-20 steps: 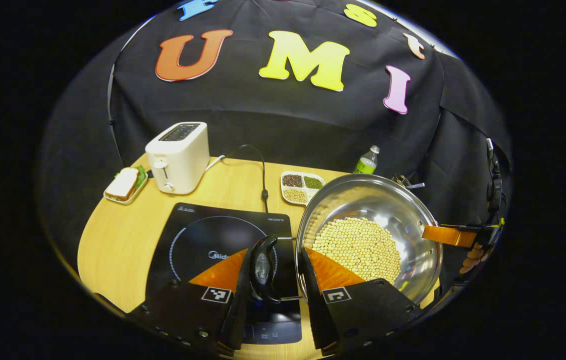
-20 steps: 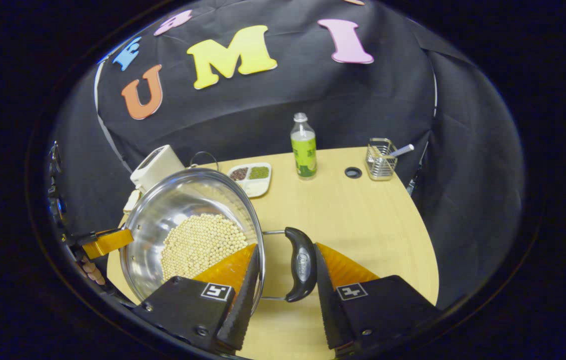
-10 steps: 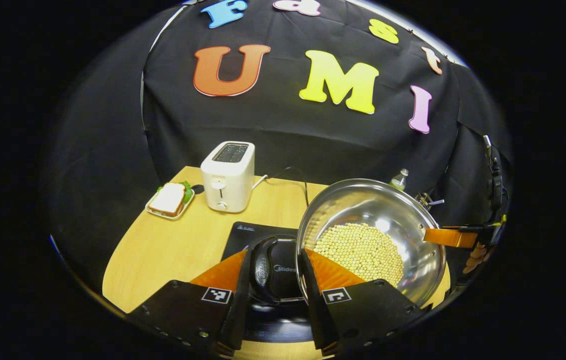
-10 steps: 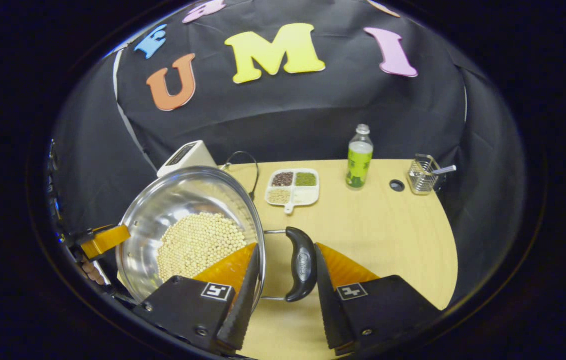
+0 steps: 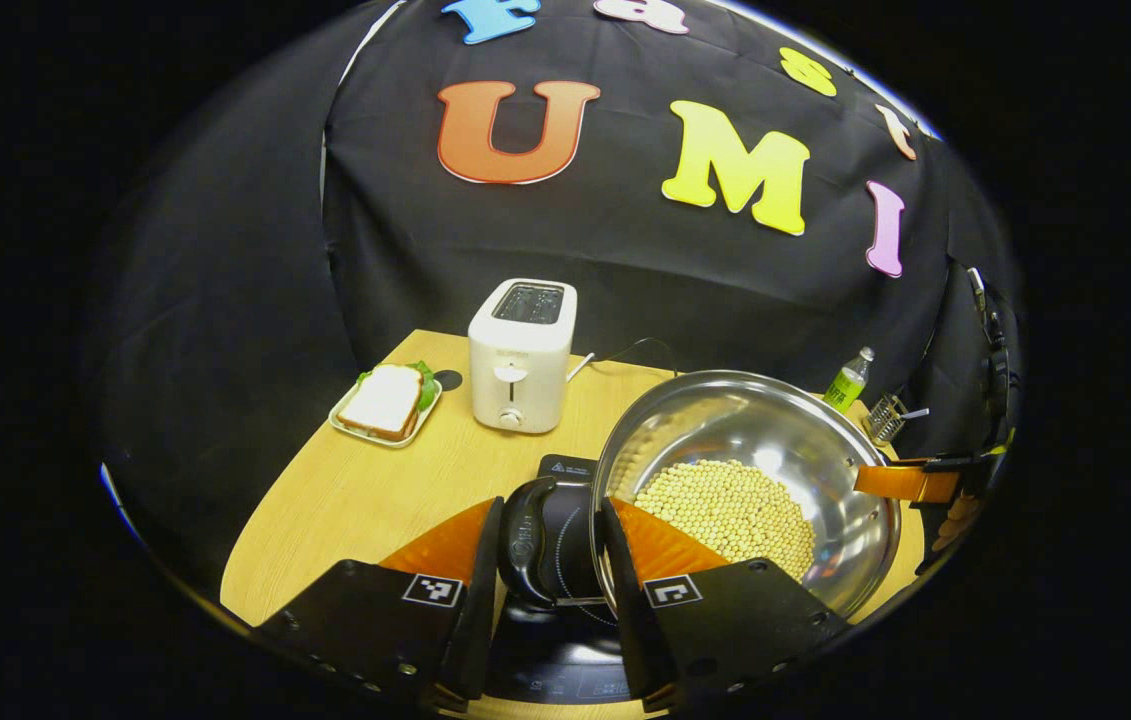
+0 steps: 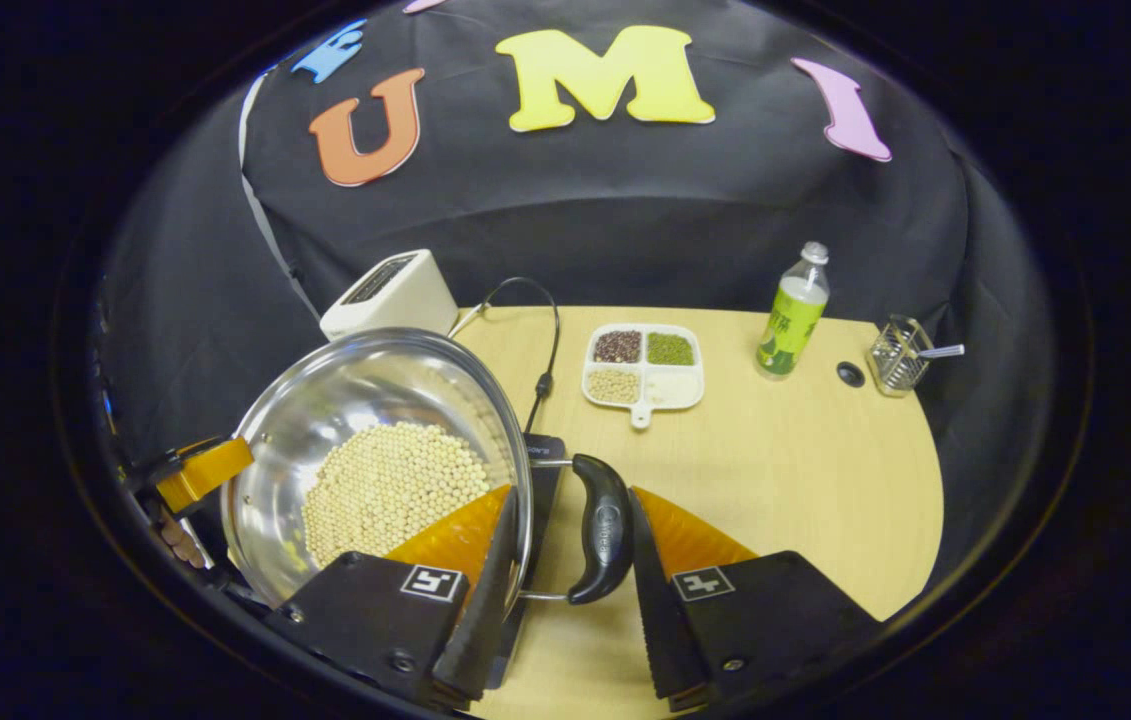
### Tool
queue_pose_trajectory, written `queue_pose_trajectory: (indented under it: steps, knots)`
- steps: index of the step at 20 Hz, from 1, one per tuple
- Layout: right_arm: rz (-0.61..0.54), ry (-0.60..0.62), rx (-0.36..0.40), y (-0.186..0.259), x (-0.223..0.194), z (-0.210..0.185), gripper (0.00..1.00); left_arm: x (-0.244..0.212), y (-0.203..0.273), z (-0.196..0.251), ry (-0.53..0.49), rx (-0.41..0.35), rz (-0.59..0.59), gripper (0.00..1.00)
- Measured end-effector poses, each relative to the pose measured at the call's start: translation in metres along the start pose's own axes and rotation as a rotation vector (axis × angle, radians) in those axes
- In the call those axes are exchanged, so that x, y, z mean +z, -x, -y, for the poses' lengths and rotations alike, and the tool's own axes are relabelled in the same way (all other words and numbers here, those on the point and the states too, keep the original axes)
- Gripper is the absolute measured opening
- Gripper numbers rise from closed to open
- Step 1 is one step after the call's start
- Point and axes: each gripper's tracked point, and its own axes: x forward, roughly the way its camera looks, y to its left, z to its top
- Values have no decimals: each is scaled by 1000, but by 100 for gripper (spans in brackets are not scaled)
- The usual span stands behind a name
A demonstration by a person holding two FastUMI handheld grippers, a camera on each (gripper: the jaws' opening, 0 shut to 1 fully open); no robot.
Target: First push the handle of the pot to place it horizontally, then grasp the pot with both hands and set it on the induction cooktop.
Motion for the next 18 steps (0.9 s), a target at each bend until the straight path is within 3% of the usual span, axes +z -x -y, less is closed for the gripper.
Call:
queue_pose_trajectory:
  steps: [9,12,18]
  knots:
    - [-37,8,-55,-63,-34,-15,61,-38,-53,-31,7,4,-41,51]
    - [38,25,-65,-63,-31,-14,61,-42,-56,-32,28,-43,-18,51]
    - [76,37,-72,-67,-34,-13,63,-42,-57,-28,52,-75,10,52]
